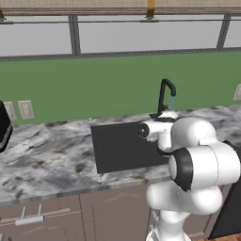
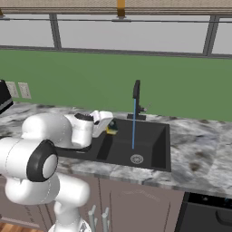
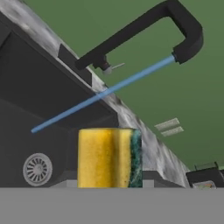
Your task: Soak the sponge with water for a few seconds and then drop it inside the sink.
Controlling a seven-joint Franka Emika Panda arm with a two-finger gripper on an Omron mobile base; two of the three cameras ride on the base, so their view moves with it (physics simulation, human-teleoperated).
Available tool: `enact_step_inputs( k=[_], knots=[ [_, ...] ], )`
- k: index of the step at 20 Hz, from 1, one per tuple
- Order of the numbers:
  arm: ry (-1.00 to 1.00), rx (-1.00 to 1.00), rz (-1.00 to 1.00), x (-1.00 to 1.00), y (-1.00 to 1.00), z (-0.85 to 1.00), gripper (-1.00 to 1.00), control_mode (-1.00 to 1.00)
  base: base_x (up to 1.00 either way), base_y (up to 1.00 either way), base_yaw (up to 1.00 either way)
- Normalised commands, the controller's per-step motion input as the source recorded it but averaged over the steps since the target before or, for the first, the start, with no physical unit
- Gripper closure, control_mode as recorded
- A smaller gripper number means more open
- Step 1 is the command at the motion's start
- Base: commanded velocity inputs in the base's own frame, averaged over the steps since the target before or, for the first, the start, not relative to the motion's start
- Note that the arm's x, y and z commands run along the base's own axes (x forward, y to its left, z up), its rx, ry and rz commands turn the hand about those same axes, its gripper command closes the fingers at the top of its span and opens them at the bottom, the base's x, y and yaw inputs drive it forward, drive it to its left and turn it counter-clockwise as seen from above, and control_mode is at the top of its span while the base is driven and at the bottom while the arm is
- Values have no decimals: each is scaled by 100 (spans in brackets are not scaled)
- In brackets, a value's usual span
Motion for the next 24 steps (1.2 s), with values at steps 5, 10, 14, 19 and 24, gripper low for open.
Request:
enact_step_inputs(
  k=[5,10,14,19,24],
  knots=[
    [5,0,-5,0,-20,33,100,-100,0,0,0],
    [6,0,0,0,-7,42,100,-100,0,0,0],
    [9,0,0,15,-1,5,100,-100,0,0,0],
    [5,0,0,26,-1,-3,100,-100,0,0,0],
    [0,0,0,21,0,-16,100,-100,0,0,0]
  ],
)
